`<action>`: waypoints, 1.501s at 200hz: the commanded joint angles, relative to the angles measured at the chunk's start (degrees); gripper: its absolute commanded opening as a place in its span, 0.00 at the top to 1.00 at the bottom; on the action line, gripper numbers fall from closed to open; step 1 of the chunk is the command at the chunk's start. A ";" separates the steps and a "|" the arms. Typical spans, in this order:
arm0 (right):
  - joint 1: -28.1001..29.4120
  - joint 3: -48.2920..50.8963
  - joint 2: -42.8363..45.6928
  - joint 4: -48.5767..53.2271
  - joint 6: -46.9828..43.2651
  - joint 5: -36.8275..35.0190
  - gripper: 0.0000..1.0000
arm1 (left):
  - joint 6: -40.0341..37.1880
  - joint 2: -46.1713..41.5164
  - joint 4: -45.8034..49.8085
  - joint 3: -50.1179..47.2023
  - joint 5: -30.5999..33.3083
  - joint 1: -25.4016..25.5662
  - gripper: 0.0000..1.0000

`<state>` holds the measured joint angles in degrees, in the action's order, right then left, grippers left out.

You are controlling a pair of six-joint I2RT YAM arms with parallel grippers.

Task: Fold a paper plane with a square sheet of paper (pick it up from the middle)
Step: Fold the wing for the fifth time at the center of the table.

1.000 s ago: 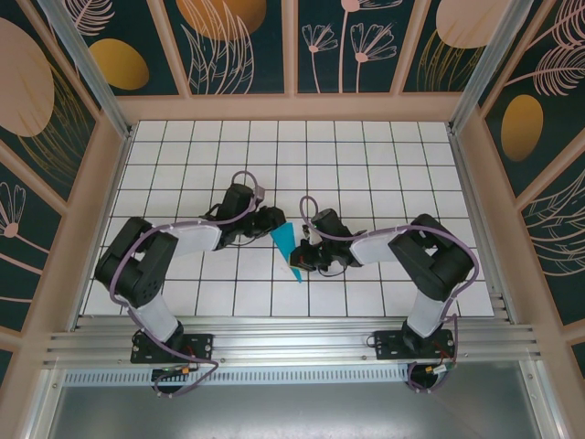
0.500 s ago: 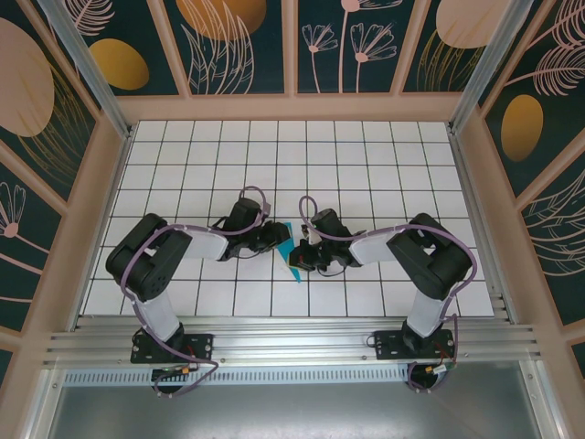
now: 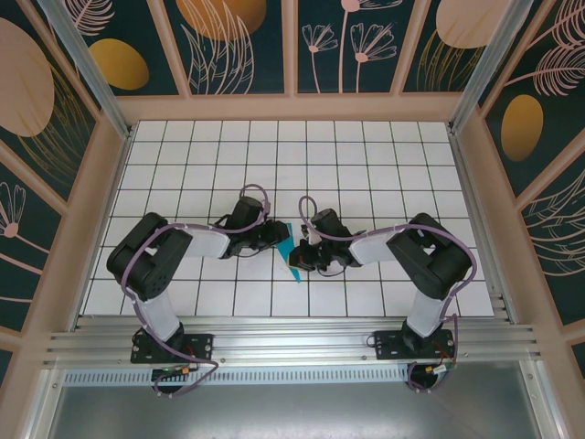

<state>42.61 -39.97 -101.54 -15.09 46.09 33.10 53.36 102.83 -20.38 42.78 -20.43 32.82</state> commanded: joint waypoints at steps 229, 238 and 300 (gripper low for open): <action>-1.35 0.01 13.21 4.06 -1.27 -8.07 0.69 | -7.48 -15.49 21.57 3.74 14.74 -5.29 0.50; -1.91 0.98 16.11 5.92 -1.89 -11.76 0.65 | -7.51 -16.43 25.27 4.45 20.42 -3.47 0.49; -10.95 10.08 27.74 11.28 0.27 -21.49 0.55 | -4.19 -9.43 38.39 15.13 32.71 8.75 0.43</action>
<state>32.99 -32.86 -75.18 -7.79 45.56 15.62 47.27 89.56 10.09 52.01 5.43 38.30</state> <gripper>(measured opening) 0.441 0.536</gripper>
